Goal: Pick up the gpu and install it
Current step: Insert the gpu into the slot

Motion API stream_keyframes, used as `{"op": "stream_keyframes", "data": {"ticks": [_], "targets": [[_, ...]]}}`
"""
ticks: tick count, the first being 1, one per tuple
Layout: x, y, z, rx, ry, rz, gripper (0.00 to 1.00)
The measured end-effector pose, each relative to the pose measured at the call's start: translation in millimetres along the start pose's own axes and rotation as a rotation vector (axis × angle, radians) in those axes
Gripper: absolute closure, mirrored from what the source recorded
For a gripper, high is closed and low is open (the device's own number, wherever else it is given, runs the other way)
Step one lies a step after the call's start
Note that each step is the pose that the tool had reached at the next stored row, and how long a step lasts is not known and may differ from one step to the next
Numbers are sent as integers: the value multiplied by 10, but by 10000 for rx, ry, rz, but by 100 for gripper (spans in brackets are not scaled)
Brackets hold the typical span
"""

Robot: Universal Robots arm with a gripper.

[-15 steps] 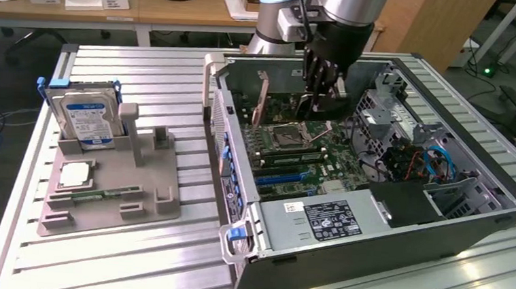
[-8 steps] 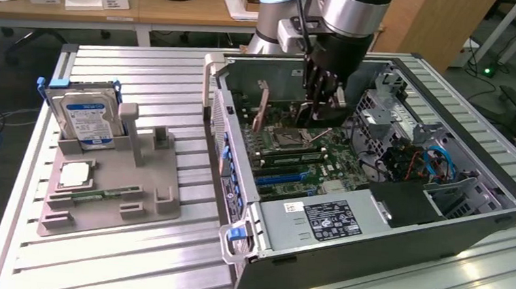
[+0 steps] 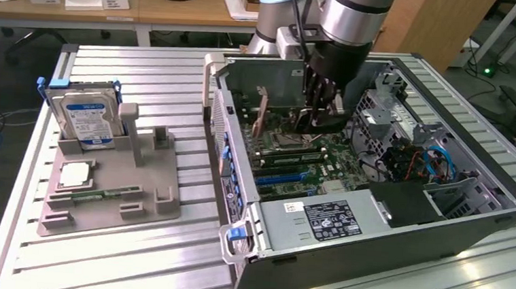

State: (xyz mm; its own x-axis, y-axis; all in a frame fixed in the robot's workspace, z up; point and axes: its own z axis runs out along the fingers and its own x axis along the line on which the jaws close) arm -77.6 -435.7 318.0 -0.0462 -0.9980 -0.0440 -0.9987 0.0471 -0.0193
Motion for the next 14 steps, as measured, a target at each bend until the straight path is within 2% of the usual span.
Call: {"op": "stream_keyframes", "data": {"ticks": [2,7,14], "targets": [[8,15,24,1,0,13,72],[132,11,81,1,-3,10,72],[144,58,202,7,-2,2,72]]}}
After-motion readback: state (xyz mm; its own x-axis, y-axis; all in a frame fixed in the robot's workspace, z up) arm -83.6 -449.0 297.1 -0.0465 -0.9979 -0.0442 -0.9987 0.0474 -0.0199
